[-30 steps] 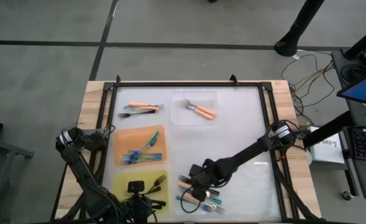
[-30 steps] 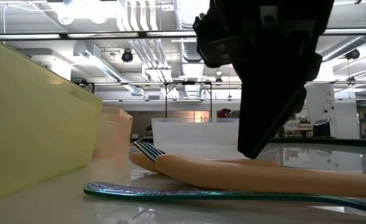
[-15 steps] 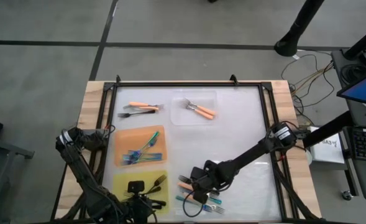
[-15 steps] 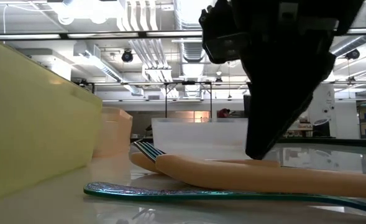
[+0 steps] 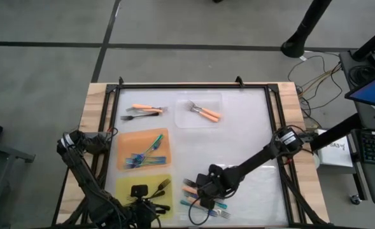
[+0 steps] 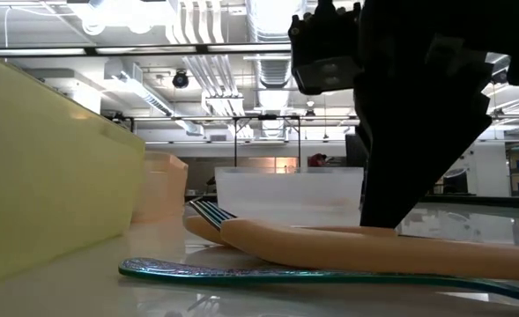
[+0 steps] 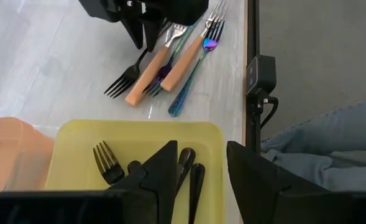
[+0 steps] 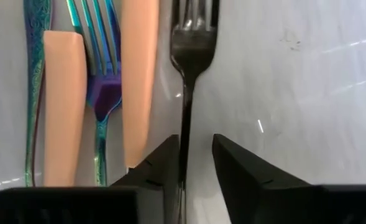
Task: Sort silverware by color (type)
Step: Put the black fork into the yellow bin
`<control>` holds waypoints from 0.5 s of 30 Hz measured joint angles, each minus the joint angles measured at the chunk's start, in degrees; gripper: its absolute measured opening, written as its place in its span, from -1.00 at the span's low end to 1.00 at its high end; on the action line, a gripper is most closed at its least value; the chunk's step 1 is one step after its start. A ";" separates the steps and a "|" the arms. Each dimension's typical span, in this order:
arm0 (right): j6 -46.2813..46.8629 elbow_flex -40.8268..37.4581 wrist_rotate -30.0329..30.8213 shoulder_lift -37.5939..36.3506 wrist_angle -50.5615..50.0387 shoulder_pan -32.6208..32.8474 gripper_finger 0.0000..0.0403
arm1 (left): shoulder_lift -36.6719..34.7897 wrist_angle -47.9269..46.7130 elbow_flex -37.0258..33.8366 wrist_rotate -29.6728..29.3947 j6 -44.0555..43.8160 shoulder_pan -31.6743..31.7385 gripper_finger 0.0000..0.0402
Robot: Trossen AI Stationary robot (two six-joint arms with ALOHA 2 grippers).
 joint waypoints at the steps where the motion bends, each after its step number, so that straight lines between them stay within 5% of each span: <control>1: -0.68 0.00 -0.09 -0.08 -0.12 -0.18 -0.63 | 0.00 0.00 0.00 0.00 0.02 0.00 -0.41; 6: -4.33 -0.04 -0.71 -0.09 -1.07 -1.04 -0.92 | 0.00 0.04 -0.02 -2.00 0.34 -0.02 -0.41; 15: -8.14 -0.17 -0.44 -2.85 -3.98 -3.39 -0.95 | -0.02 0.27 -0.02 -11.84 0.14 0.07 -0.41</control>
